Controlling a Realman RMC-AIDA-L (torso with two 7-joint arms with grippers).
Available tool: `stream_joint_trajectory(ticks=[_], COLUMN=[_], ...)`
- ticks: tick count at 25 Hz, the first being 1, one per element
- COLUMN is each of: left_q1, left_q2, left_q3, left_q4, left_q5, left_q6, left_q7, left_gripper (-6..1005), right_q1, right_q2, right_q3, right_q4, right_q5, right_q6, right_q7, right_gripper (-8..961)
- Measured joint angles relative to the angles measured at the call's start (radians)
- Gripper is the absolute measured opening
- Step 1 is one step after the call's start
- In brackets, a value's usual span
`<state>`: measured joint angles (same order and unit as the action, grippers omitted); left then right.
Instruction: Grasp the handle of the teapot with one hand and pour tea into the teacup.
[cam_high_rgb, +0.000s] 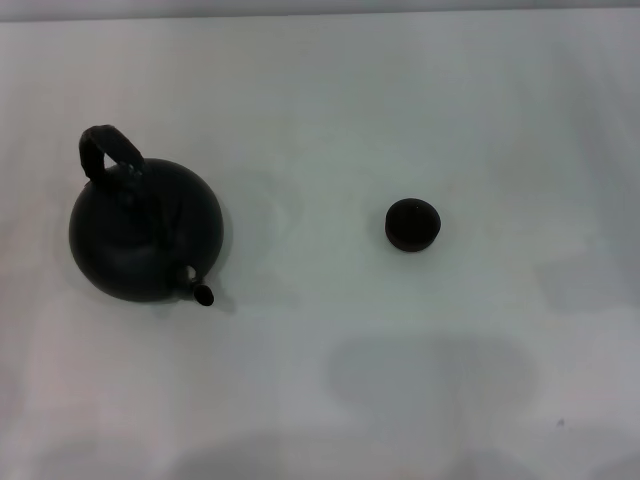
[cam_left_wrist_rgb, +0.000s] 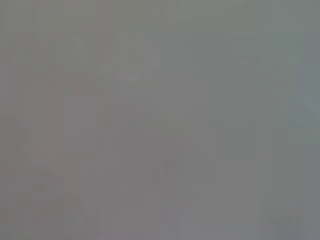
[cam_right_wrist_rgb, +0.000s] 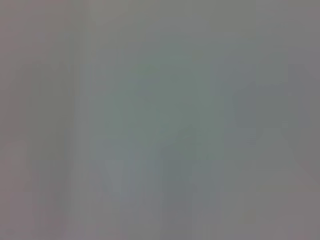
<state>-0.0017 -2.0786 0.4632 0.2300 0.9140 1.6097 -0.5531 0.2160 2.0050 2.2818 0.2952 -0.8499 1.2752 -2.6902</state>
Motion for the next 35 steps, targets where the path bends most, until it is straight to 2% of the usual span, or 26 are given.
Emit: stream_joint_trajectory(ticks=[8, 35], left_q1=[0.0, 0.01], left_q2=[-0.003, -0.006], left_q3=[0.004, 0.026], left_q4=[-0.002, -0.041], left_q5=[0.05, 0.051], left_q6=[0.021, 0.06], left_q7=[0.056, 0.111], left_gripper=[535, 535], right_q1=[-0.006, -0.017], right_q2=[0.0, 0.0], right_q3=[-0.001, 0.0], right_q4=[-0.019, -0.024], right_q5=[0.0, 0.0], right_q6=[0.033, 0.061], right_q7=[-0.029, -0.052], right_gripper=[825, 825])
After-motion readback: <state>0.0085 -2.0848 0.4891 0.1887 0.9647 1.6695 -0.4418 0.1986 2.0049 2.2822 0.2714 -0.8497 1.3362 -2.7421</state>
